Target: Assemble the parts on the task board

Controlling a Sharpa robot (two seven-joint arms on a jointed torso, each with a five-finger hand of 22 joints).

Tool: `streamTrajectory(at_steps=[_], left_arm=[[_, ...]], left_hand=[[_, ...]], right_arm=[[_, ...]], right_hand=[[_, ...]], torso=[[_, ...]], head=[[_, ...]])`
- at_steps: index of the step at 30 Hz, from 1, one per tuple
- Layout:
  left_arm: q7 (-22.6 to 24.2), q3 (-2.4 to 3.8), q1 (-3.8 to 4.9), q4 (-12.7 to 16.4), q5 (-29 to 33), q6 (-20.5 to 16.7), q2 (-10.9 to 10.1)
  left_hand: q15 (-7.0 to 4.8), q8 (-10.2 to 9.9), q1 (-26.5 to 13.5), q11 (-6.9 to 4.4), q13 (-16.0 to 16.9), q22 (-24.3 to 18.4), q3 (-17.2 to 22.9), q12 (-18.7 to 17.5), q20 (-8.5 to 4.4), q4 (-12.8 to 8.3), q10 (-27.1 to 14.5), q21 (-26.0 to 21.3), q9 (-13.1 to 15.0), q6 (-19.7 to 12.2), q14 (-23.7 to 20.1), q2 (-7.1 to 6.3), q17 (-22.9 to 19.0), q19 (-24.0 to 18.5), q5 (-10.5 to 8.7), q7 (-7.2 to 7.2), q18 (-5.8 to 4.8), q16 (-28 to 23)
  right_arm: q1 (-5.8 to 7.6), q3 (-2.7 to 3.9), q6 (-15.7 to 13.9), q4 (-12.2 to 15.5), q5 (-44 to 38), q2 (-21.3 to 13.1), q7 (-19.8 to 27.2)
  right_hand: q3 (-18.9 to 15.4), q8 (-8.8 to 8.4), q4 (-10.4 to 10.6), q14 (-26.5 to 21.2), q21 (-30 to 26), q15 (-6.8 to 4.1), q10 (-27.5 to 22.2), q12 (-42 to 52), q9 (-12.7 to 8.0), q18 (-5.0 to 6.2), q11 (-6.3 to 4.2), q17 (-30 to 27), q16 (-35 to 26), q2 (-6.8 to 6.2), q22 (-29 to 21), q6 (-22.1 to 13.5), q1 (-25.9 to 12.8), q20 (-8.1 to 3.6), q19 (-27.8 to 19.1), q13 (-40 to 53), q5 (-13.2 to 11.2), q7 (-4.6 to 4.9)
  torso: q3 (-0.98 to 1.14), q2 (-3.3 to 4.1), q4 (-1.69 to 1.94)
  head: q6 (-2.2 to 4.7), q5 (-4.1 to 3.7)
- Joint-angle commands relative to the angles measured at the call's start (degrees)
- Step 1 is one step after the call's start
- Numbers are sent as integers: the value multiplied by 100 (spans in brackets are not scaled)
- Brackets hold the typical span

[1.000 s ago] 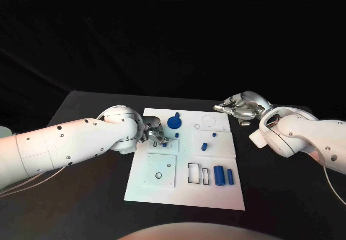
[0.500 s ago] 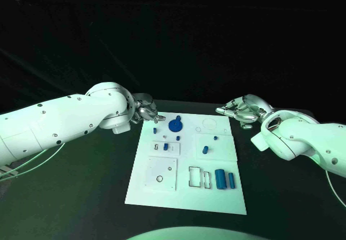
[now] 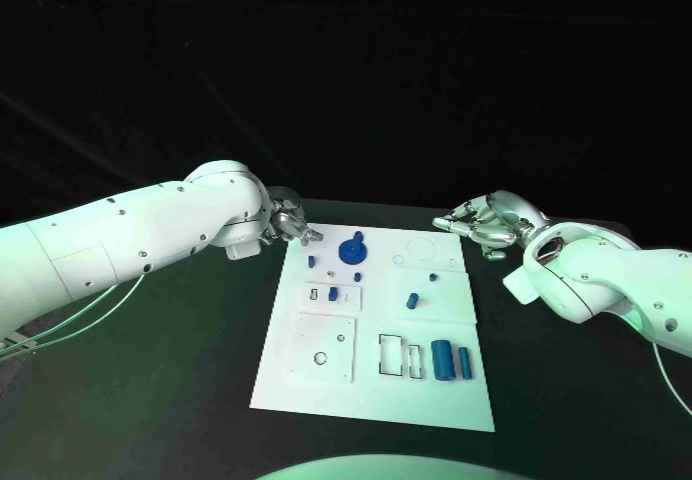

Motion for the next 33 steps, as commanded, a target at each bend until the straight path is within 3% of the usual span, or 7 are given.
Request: streamTrajectory(at_steps=[1,12,33], left_arm=[[41,-31,3,-135,-62,493,90],[22,-118,-24,-500,-97,686,316],[21,-157,-63,-705,-45,756,437]], left_hand=[[38,-11,12,19,1,14,-84,-11,49,-5,-22,-21,-29,81,355,-28,852,10,1,-10,26,-21],[28,11,-19,4,-17,8,-179,-15,45,-2,-32,-24,-57,168,348,-22,838,3,-5,-30,30,-28],[17,19,94,-9,-44,5,-215,-29,40,-30,-56,-27,-84,200,338,25,819,-6,7,-43,31,-39]], right_arm=[[-4,1,79,0,-14,9,32],[-10,1,81,-2,-14,21,36],[-16,1,88,-7,-14,33,37]], right_hand=[[-28,36,-9,381,-29,26,-39,-5,-7,89,3,607,-22,-7,-4,-26,-36,4,-51,5,37,-5],[-28,36,-9,381,-29,26,-39,-5,-7,89,3,607,-22,-7,-4,-26,-36,4,-51,5,37,-5],[-36,40,-10,381,-33,25,-41,-7,-8,90,3,605,-24,4,-4,-28,-28,4,-51,1,38,-6]], torso=[[-8,10,-3],[1,3,1],[0,2,4]], head=[[-9,5],[-36,11],[-60,2]])
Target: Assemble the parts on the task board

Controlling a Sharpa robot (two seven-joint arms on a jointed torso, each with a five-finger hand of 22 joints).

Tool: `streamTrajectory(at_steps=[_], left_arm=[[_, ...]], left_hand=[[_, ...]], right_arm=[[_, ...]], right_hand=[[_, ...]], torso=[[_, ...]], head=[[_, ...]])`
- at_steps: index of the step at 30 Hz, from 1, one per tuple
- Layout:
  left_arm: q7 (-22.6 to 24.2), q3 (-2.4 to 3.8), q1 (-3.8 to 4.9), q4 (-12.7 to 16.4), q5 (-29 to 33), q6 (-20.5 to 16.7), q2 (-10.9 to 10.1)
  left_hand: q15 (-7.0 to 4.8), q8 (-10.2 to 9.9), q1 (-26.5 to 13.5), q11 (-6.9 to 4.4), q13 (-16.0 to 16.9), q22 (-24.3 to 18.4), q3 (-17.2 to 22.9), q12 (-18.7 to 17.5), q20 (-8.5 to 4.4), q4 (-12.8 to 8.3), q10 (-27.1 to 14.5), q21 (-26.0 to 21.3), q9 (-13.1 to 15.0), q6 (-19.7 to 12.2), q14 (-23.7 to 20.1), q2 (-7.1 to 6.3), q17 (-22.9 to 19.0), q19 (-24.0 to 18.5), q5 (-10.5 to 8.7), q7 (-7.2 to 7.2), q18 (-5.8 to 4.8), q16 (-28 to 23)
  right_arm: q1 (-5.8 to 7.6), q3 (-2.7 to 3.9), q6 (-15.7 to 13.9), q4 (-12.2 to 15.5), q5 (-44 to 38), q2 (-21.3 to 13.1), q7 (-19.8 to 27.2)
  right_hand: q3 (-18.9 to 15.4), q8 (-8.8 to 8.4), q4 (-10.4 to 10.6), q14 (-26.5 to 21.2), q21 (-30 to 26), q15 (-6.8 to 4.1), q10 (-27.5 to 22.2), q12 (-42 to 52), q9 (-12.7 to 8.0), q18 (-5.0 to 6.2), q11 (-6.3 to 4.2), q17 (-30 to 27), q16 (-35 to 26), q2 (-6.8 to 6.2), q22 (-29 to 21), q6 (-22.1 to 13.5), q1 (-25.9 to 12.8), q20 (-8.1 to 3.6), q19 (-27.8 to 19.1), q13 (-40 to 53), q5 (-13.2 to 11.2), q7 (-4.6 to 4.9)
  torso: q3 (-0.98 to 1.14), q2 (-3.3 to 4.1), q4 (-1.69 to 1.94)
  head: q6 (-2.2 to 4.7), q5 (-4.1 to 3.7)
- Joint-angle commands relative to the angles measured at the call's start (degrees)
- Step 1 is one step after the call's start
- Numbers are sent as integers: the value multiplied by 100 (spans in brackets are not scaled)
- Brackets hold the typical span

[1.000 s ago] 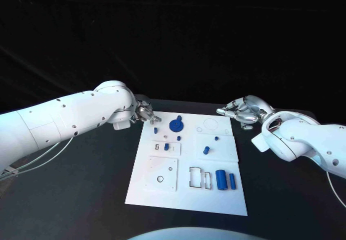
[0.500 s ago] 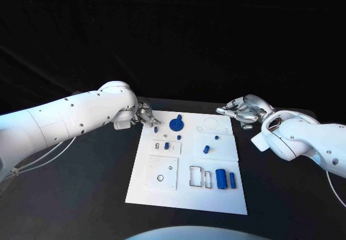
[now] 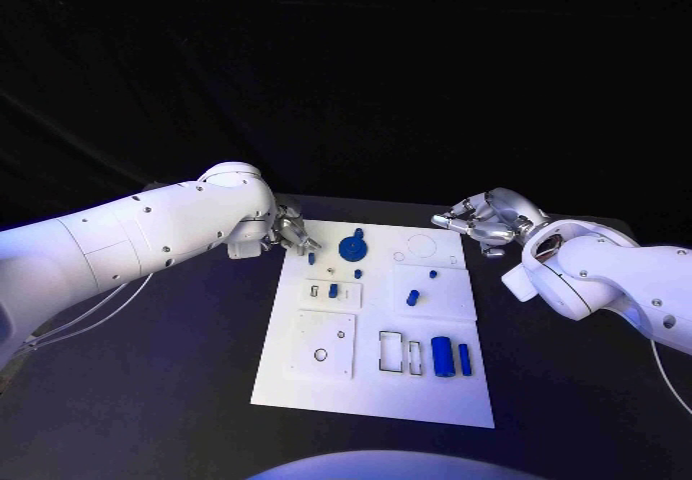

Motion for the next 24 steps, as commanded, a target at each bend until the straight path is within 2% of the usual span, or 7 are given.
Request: streamTrajectory(at_steps=[1,7,12,18,24], left_arm=[[29,-2,-15,-30,37,106,34],[40,-6,-33,-54,83,96,66],[40,-7,-37,-70,96,68,77],[39,-10,-39,-63,101,66,81],[40,-15,-39,-32,135,93,82]], left_hand=[[15,26,104,9,-8,-4,-40,-29,11,3,-38,-26,-10,68,337,10,818,-20,10,-4,30,-40],[10,43,199,3,-6,-6,-45,-23,7,2,-37,-28,-19,90,337,73,821,-25,1,-9,31,-38],[-5,103,358,-16,12,23,-67,-1,2,-14,-21,-13,-9,138,341,133,830,-11,-8,-33,26,-31],[-20,182,457,-36,18,27,-107,9,-8,-16,-11,-11,30,180,343,152,833,-11,-12,-57,26,-29],[-37,257,531,-56,18,37,-145,14,-19,-16,-4,-6,74,206,344,159,835,-7,-14,-82,25,-27]], right_arm=[[-4,1,77,-1,-18,6,37],[-6,1,81,-1,-18,12,39],[-6,1,85,-4,-17,16,38],[-6,1,91,-8,-17,25,36],[-6,1,100,-16,-17,35,33]], right_hand=[[-36,18,-10,381,-33,25,-41,-7,-8,90,3,603,-24,5,-5,-28,-29,4,-51,0,38,-6],[-41,21,-9,380,-31,24,-39,-4,-9,89,2,601,-25,13,-2,-28,-26,4,-49,2,38,-6],[-42,23,-8,381,-39,24,-37,-3,-9,91,2,604,-25,22,-7,-28,-27,4,-52,3,39,-6],[-42,23,-8,381,-39,24,-37,-3,-9,91,2,604,-25,22,-7,-28,-27,4,-52,3,39,-6],[-42,23,-8,381,-39,24,-37,-3,-9,91,2,604,-25,22,-7,-28,-27,4,-52,3,39,-6]], torso=[[-2,3,-3],[2,4,-9],[6,1,-1],[6,-7,10],[5,-6,-2]], head=[[-4,0],[-13,-2],[-18,-11],[-30,-13],[-28,5]])
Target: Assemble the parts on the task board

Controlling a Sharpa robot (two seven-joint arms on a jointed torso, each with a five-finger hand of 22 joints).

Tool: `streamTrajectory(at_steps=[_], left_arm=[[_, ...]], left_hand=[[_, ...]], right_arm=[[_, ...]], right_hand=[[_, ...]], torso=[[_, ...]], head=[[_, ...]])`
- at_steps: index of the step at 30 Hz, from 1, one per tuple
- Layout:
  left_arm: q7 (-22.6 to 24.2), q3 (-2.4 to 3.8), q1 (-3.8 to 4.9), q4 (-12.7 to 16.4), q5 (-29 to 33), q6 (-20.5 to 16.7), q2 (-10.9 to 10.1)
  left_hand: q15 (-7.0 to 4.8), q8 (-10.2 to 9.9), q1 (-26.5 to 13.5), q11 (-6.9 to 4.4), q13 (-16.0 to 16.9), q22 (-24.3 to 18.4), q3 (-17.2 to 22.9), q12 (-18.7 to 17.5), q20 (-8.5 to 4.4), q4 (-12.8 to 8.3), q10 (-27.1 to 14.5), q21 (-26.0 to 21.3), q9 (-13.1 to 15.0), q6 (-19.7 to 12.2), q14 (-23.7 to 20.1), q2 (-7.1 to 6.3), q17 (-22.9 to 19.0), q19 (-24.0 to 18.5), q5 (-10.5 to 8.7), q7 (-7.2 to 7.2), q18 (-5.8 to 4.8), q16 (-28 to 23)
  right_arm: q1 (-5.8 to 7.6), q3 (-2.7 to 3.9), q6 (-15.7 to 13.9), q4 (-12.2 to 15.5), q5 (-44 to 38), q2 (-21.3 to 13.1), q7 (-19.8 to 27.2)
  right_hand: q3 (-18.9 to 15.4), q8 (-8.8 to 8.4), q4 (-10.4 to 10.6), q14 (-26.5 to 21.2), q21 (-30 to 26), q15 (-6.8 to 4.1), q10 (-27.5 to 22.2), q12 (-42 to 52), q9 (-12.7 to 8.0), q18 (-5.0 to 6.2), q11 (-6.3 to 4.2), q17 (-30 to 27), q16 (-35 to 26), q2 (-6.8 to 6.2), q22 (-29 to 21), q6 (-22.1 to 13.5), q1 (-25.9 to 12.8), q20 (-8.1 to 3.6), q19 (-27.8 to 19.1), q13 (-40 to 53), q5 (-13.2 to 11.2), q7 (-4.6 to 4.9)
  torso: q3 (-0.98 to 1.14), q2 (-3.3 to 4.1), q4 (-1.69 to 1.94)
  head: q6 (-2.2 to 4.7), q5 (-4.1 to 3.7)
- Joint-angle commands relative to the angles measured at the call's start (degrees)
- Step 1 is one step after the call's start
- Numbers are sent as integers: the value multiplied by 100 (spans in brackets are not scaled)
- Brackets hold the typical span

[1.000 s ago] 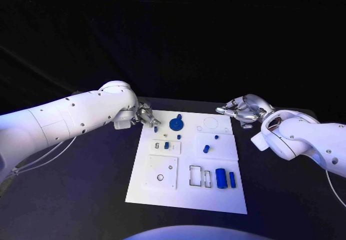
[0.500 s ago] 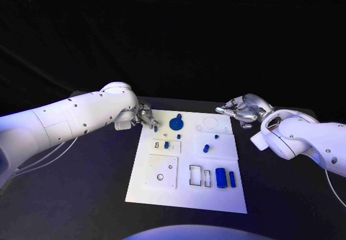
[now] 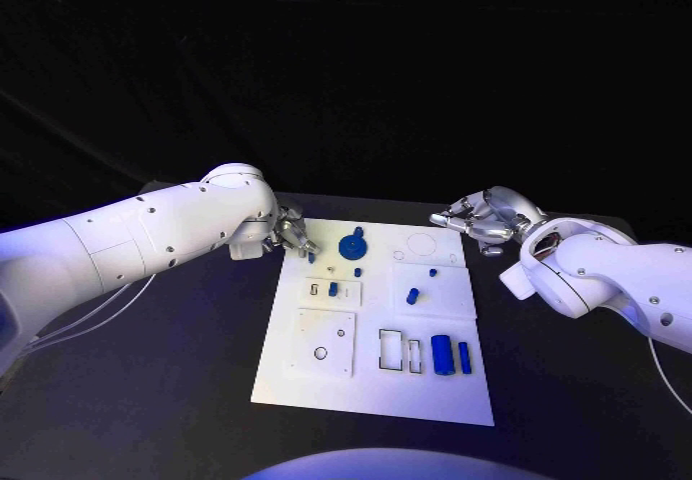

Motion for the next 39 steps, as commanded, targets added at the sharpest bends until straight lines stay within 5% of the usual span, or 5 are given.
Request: streamTrajectory(at_steps=[1,23,31,35,39], left_arm=[[37,-1,-1,24,88,89,16],[105,-5,-2,12,213,-2,11],[155,-5,-2,-14,370,-103,6],[167,-5,-2,-23,417,-121,1],[176,-6,-2,-15,443,-127,-13]], left_hand=[[-37,44,61,-56,5,10,-37,14,-19,-10,-4,-6,16,41,344,2,835,-7,-14,-1,26,-27],[-102,257,671,-130,-36,10,73,-9,-77,-151,-2,-11,173,-44,344,265,829,-15,-75,-79,26,-29],[-106,328,1086,-130,-130,-3,577,-84,-83,-399,-54,-24,232,-171,334,388,805,-35,-291,-73,29,-43],[-86,401,1140,-106,-181,-6,1158,-126,-67,-588,-72,-26,286,-240,331,324,801,-48,-492,-38,31,-45],[-74,470,1054,-93,-199,6,1582,-132,-55,-753,-67,-18,333,-267,330,224,800,-49,-497,-20,31,-45]], right_arm=[[-4,1,87,-7,-20,8,32],[-10,1,93,-21,-20,21,29],[-13,1,98,-23,-20,20,26],[-14,1,101,-23,-20,18,24],[-14,1,105,-23,-20,15,22]], right_hand=[[-26,23,8,381,-39,24,-37,-2,-9,91,2,602,-25,22,-7,-28,-27,4,-52,3,39,-6],[-33,31,8,380,-38,23,-31,3,-9,90,0,595,-28,55,-3,-24,-27,3,-48,7,39,-9],[-35,33,7,382,-36,22,-29,5,-9,89,0,602,-26,60,-1,-23,-25,3,-46,8,39,-9],[-36,34,7,381,-48,22,-32,1,-9,92,0,598,-27,62,-10,-23,-24,3,-53,4,39,-9],[-37,35,6,381,-40,22,-32,2,-9,90,-1,600,-27,66,-3,-22,-22,2,-48,4,39,-10]], torso=[[-1,-2,-7],[-3,1,-7],[-1,-1,-5],[-1,-3,-9],[2,-3,-8]], head=[[-1,13],[-14,21],[-17,27],[-17,33],[-16,38]])
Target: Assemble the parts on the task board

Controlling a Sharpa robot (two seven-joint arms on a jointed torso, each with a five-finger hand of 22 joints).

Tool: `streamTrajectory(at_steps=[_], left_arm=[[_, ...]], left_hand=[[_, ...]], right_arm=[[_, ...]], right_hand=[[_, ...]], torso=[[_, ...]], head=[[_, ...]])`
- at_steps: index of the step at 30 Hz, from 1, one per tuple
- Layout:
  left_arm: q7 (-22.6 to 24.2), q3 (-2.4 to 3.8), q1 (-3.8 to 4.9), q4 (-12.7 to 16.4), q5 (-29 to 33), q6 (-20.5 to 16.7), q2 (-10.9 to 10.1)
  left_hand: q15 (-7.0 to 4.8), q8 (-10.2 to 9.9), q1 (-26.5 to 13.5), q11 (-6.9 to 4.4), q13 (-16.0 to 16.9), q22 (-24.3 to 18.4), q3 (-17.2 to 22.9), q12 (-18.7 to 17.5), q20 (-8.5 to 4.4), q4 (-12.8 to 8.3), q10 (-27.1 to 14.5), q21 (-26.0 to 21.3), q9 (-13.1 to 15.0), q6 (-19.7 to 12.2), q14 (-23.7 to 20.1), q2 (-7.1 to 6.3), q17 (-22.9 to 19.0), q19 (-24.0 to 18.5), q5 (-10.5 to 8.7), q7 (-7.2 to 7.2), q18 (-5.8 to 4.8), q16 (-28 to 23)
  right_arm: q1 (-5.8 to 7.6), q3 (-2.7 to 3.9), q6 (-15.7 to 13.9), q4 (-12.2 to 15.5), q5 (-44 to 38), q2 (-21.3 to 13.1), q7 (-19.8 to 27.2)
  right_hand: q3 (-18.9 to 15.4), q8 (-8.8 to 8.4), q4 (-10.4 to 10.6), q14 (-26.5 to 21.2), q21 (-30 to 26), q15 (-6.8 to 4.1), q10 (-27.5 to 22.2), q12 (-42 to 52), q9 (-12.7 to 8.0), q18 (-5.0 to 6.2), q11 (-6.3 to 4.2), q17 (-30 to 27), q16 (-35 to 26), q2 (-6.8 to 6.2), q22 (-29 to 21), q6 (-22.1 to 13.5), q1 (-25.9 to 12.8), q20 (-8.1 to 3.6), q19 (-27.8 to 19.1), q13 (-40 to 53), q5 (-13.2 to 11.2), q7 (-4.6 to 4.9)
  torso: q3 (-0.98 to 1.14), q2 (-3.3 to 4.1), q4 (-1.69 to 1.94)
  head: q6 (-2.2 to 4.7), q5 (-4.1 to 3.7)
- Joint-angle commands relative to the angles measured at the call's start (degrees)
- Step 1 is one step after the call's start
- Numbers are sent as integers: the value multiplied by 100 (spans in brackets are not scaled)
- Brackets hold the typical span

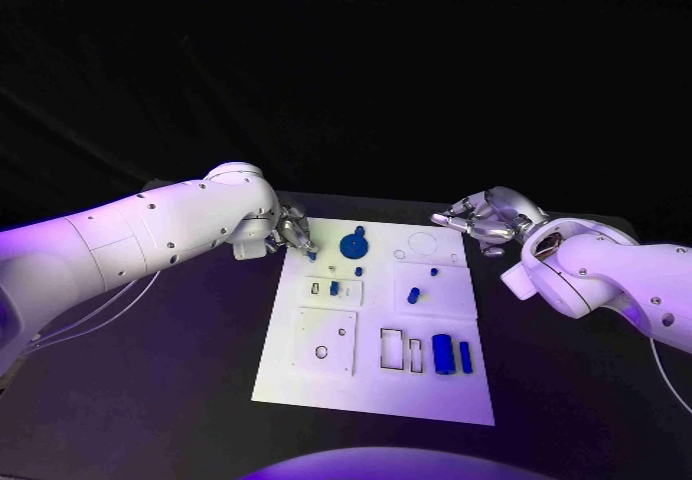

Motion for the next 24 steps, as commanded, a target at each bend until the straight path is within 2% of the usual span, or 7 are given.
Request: streamTrajectory(at_steps=[1,9,11,15,18,24], left_arm=[[96,1,0,17,142,-62,-13],[174,2,-3,141,341,-174,-135],[201,3,-3,198,412,-219,-187],[248,7,-3,368,533,-322,-328],[301,11,-3,608,592,-435,-501],[481,15,-15,1199,486,-706,-883]], left_hand=[[-9,65,-74,29,-13,8,803,-31,12,-634,-24,-16,24,-42,350,-107,802,-29,-17,5,29,-22],[-29,240,-345,12,55,122,1561,30,-5,-1055,59,63,142,35,383,-339,873,26,45,-5,15,22],[-35,259,-393,5,67,143,1652,41,-9,-1102,81,78,155,55,392,-368,890,37,62,-12,12,32],[-71,323,-564,-35,174,311,1910,119,-41,-1253,215,178,202,164,434,-496,983,136,238,-52,-18,87],[-83,334,-608,-48,205,364,1957,140,-51,-1290,255,207,212,193,447,-524,1012,168,287,-65,-28,103],[-130,343,-752,-100,347,559,2073,224,-97,-1409,422,316,230,329,479,-636,1083,286,582,-119,-65,144]], right_arm=[[-4,1,83,0,-21,0,25],[-5,1,86,2,-21,-7,23],[-5,0,86,3,-21,-10,22],[-5,0,86,6,-21,-16,21],[-5,0,84,10,-20,-25,20],[-5,0,80,14,-20,-39,17]], right_hand=[[-37,35,6,381,-8,22,-32,2,-9,90,-1,602,-27,42,-3,-22,1,2,-48,4,39,-10],[-37,35,6,381,-8,22,-32,2,-9,90,-1,602,-27,43,-3,-22,2,2,-47,4,39,-10],[-39,38,6,382,-3,21,-25,9,-9,89,-2,602,-27,50,2,-20,5,2,-43,11,39,-11],[-39,38,6,382,-3,21,-25,9,-9,89,-2,602,-27,50,2,-20,5,2,-43,11,39,-11],[-39,38,6,382,-3,21,-25,9,-9,89,-2,602,-27,50,2,-20,5,2,-43,11,39,-11],[-39,38,6,382,-3,21,-25,9,-9,89,-2,602,-27,50,2,-20,5,2,-43,11,39,-11]], torso=[[4,-4,0],[7,-9,6],[9,-9,5],[8,-9,0],[8,-8,0],[5,-8,14]], head=[[1,7],[11,25],[17,26],[23,42],[27,46],[16,57]])
